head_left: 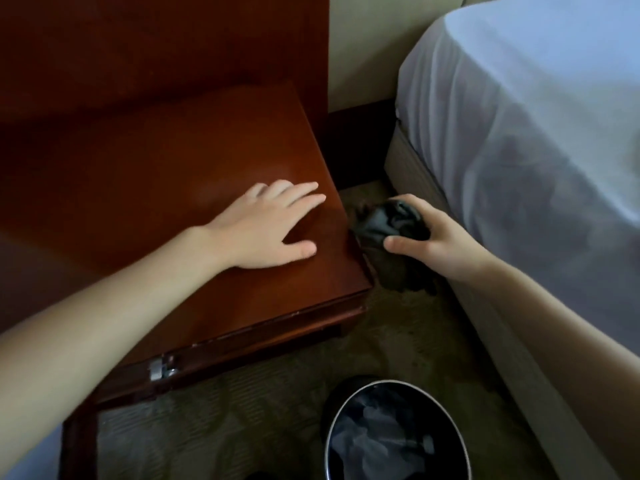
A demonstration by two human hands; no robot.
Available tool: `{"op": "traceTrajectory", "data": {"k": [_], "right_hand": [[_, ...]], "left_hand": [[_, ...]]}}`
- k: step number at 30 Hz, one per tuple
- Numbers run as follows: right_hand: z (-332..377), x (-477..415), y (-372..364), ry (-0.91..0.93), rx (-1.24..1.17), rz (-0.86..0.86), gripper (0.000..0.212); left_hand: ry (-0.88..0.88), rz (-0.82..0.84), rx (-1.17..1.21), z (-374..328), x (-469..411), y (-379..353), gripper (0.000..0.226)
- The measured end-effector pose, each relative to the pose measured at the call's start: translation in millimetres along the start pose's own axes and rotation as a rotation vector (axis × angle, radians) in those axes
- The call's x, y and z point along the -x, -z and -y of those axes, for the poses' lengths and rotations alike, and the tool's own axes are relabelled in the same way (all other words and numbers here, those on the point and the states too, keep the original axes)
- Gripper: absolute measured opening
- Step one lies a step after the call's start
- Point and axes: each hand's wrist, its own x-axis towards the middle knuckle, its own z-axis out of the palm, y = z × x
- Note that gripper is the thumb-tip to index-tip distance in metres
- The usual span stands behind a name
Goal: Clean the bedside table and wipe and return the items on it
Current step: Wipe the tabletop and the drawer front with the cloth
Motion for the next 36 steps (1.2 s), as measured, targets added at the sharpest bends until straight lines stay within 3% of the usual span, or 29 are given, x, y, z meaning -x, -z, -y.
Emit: {"op": "traceTrajectory", "data": {"k": [3, 8, 13, 16, 20, 23, 25, 29, 31, 36], "right_hand": [[-14, -13, 14, -0.03, -0.268, -0.024, 0.025], [-40, -49, 18, 0.05, -0.489, 0.058, 0.031], [-51, -77, 0, 0.328, -0.501, 0.244, 0.026], [-60, -89, -14, 0.444, -0.595, 0.245, 0.027], [-76, -92, -29, 0.544, -0.276, 0.227, 0.036], [-87, -89, -31, 0.503, -0.059, 0.263, 0.07], [-88, -88, -29, 0.48, -0.075, 0.322, 0.082], [-93, -84, -27, 0.707, -0.264, 0.329, 0.051], [-103, -81, -30, 0.802, -0.313, 0.329, 0.047], [-111, -75, -55, 0.776, -0.423, 0.351, 0.044]], "left_hand": [[0.038, 0.072, -0.1, -8, -13, 3, 0.098], [0.151, 0.228, -0.03, -18, -23, -2, 0.12], [0.247, 0.348, 0.139, -18, -23, 0, 0.12], [0.249, 0.329, 0.248, -19, -22, -1, 0.112], [0.26, 0.293, 0.174, -24, -23, 3, 0.119], [0.284, 0.292, 0.181, -29, -19, 4, 0.118], [0.303, 0.262, 0.233, -35, -14, -1, 0.113], [0.244, 0.119, 0.275, -48, -3, -13, 0.104], [0.198, 0.086, 0.213, -47, 2, -19, 0.105], [0.204, 0.12, 0.153, -44, 4, -24, 0.101]]}}
